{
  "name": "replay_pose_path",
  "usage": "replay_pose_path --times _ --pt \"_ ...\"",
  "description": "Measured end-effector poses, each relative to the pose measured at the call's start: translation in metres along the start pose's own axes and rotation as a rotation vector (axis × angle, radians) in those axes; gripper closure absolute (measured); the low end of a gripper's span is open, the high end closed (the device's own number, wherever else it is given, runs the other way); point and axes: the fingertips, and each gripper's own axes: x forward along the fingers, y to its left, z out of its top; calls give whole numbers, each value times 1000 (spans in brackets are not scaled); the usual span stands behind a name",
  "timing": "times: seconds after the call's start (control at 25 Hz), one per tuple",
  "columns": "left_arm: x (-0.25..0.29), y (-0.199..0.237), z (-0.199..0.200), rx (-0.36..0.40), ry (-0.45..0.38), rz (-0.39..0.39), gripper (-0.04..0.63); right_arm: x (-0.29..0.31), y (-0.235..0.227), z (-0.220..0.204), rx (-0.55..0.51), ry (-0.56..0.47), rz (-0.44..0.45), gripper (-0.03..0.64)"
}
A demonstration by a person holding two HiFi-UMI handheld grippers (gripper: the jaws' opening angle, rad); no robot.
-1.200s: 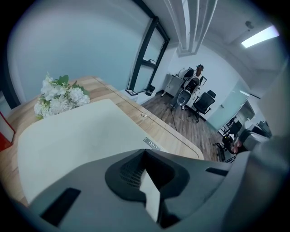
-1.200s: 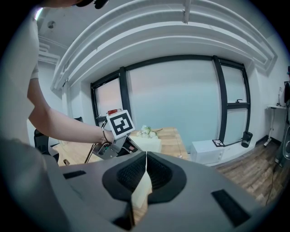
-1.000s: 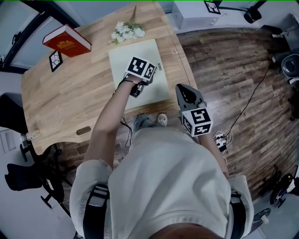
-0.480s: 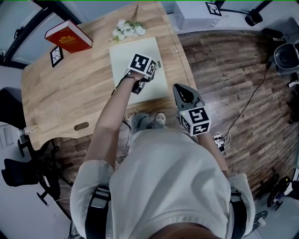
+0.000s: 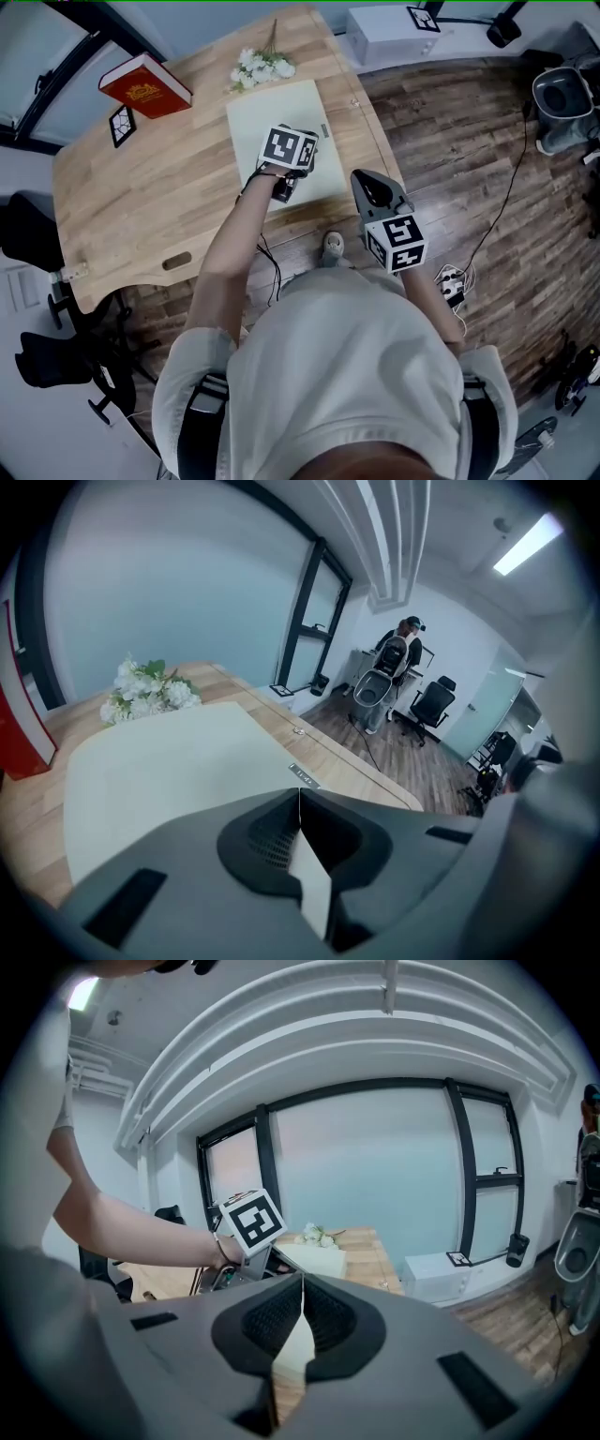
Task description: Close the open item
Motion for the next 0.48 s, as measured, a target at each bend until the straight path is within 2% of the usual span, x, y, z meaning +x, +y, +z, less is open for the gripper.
replay_pose_path --times 0.48 --pt "-75 -34 -35 -90 -214 -12 574 -31 40 -9 15 -19 -51 597"
